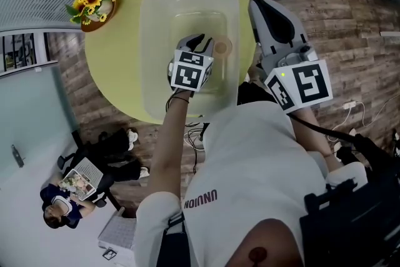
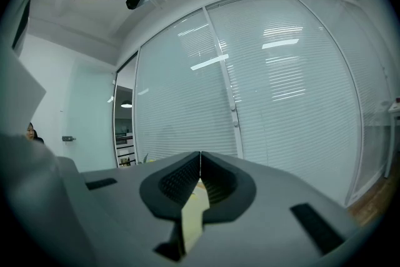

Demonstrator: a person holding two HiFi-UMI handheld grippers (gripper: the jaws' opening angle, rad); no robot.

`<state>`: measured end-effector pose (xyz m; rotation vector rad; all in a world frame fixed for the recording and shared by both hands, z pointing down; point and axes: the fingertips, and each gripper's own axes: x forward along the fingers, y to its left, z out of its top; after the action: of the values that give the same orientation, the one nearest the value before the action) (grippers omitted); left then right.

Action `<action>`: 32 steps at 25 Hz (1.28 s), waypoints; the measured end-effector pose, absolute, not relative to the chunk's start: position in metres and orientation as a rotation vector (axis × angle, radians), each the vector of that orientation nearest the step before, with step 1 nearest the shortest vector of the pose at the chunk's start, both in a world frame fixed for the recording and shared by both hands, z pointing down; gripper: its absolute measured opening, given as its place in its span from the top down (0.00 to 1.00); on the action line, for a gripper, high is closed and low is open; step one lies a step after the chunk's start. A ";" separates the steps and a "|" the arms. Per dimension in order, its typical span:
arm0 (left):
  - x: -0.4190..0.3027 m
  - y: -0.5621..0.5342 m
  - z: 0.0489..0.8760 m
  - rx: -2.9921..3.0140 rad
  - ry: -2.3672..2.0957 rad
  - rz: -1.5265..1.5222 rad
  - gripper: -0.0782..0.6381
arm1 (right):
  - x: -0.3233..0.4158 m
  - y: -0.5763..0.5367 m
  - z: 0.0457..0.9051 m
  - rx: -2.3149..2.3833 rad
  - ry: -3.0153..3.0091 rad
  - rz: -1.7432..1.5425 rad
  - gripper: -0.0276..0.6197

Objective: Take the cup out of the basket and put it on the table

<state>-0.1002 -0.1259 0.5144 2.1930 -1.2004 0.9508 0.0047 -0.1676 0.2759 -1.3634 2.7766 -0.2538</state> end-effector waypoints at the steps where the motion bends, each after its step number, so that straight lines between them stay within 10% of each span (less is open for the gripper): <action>1: -0.100 -0.125 0.518 2.186 -1.193 0.956 0.76 | 0.005 -0.167 0.276 -1.363 2.777 -0.254 0.93; 32: -0.096 -0.112 0.553 2.099 -1.132 0.958 0.76 | 0.009 -0.167 0.276 -1.396 2.766 -0.258 0.93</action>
<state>-0.0965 -0.1118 0.5526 2.0985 -1.1325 0.9579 0.0095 -0.1675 0.2761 -1.3958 2.7655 -0.2583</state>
